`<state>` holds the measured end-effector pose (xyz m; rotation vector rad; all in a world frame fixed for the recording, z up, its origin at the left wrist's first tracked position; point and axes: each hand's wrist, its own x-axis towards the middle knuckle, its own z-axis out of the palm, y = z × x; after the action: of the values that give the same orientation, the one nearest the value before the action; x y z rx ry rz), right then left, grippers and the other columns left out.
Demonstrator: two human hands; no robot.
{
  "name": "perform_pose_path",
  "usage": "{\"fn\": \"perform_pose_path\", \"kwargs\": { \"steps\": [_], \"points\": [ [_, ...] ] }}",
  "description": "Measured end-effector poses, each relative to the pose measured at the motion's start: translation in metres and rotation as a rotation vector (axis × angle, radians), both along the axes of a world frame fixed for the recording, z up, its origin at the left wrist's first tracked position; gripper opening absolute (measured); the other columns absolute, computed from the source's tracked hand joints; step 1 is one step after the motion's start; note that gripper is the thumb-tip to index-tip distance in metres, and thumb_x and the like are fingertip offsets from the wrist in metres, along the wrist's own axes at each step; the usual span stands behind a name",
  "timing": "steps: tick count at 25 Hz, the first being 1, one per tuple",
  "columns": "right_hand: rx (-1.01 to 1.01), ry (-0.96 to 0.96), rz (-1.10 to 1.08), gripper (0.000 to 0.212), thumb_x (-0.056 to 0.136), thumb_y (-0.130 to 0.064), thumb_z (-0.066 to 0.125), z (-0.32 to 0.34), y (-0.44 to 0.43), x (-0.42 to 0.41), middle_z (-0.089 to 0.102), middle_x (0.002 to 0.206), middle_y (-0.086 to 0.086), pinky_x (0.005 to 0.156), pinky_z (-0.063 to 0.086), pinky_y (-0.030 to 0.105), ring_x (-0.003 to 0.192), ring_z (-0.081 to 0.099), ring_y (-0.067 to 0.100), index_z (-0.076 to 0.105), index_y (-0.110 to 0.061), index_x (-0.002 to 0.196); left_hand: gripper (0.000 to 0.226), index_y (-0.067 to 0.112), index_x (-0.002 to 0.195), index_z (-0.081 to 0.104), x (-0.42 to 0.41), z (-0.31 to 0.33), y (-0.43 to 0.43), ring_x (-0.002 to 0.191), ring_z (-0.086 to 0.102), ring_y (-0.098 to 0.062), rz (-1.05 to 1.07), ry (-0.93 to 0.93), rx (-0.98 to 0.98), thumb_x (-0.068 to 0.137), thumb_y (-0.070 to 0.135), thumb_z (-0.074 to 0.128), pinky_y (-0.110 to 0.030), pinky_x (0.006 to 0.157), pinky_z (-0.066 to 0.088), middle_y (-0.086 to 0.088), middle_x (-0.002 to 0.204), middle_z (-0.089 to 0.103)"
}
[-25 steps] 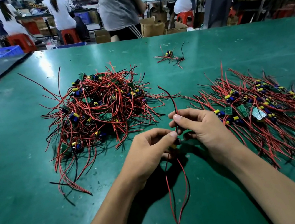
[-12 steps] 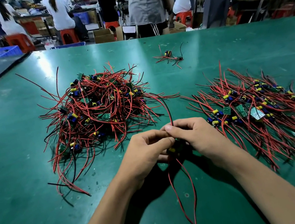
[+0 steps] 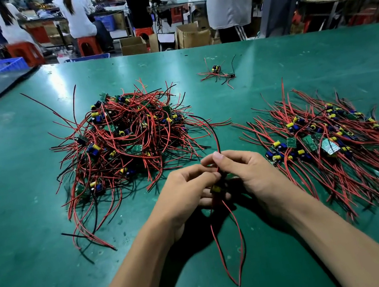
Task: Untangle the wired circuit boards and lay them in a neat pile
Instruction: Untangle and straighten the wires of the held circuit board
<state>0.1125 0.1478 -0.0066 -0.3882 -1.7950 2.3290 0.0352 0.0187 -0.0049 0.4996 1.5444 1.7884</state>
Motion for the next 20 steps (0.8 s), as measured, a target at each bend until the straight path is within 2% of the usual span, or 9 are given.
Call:
{"fn": "perform_pose_path", "kwargs": {
  "steps": [3, 6, 8, 11, 14, 18, 20],
  "points": [
    [0.031, -0.051, 0.079, 0.037, 0.082, -0.034, 0.072, 0.0, 0.002, -0.001, 0.075, 0.103, 0.016, 0.059, 0.052, 0.023, 0.082, 0.066, 0.021, 0.075, -0.015, 0.113, 0.017, 0.006, 0.085, 0.074, 0.001, -0.002, -0.002, 0.058, 0.069, -0.025, -0.031, 0.056, 0.005, 0.09, 0.002, 0.058, -0.024, 0.052, 0.054, -0.019, 0.079, 0.071],
    [-0.019, -0.046, 0.225, 0.033, 0.087, -0.028, 0.067, 0.002, 0.004, 0.003, 0.073, 0.1, 0.01, 0.053, 0.049, 0.018, 0.073, 0.065, 0.014, 0.074, -0.017, 0.118, 0.016, 0.011, 0.083, 0.077, 0.002, -0.004, -0.005, 0.063, 0.071, -0.026, -0.126, 0.04, 0.023, 0.087, 0.007, 0.063, -0.028, 0.058, 0.053, -0.018, 0.08, 0.072],
    [-0.073, -0.022, 0.245, 0.029, 0.089, -0.026, 0.065, 0.002, 0.004, 0.004, 0.074, 0.102, 0.007, 0.05, 0.049, 0.019, 0.068, 0.063, 0.014, 0.076, -0.017, 0.114, 0.013, 0.008, 0.082, 0.077, 0.003, -0.004, -0.006, 0.063, 0.07, -0.028, -0.142, -0.018, 0.056, 0.081, 0.013, 0.065, -0.032, 0.061, 0.054, -0.023, 0.085, 0.072],
    [-0.046, -0.019, 0.194, 0.028, 0.09, -0.032, 0.067, -0.002, 0.004, 0.002, 0.066, 0.094, 0.016, 0.05, 0.052, 0.023, 0.062, 0.052, 0.02, 0.077, -0.015, 0.111, 0.014, 0.004, 0.079, 0.076, 0.001, -0.005, -0.005, 0.06, 0.069, -0.027, -0.119, -0.063, 0.079, 0.085, 0.005, 0.063, -0.03, 0.058, 0.058, -0.027, 0.086, 0.071],
    [0.012, -0.011, 0.135, 0.03, 0.091, -0.037, 0.067, -0.006, 0.007, -0.001, 0.056, 0.084, 0.019, 0.05, 0.052, 0.025, 0.052, 0.053, 0.016, 0.076, -0.015, 0.111, 0.023, 0.009, 0.073, 0.076, -0.001, -0.005, -0.004, 0.058, 0.067, -0.026, -0.083, -0.05, 0.038, 0.089, 0.002, 0.06, -0.028, 0.056, 0.057, -0.023, 0.079, 0.071],
    [0.197, 0.045, -0.049, 0.03, 0.091, -0.04, 0.066, -0.008, 0.015, -0.002, 0.066, 0.082, 0.015, 0.052, 0.052, 0.023, 0.059, 0.06, 0.017, 0.078, -0.014, 0.101, 0.014, 0.004, 0.08, 0.075, -0.001, -0.004, -0.003, 0.058, 0.067, -0.026, -0.071, -0.079, 0.007, 0.087, 0.004, 0.063, -0.027, 0.055, 0.056, -0.024, 0.081, 0.071],
    [0.274, 0.071, -0.126, 0.029, 0.092, -0.041, 0.067, -0.01, 0.017, -0.004, 0.067, 0.075, 0.011, 0.049, 0.049, 0.022, 0.054, 0.06, 0.015, 0.079, -0.015, 0.096, 0.012, 0.002, 0.083, 0.074, -0.001, -0.005, -0.002, 0.057, 0.066, -0.026, -0.062, -0.088, 0.007, 0.087, 0.002, 0.063, -0.028, 0.055, 0.057, -0.025, 0.081, 0.071]
  ]
}}
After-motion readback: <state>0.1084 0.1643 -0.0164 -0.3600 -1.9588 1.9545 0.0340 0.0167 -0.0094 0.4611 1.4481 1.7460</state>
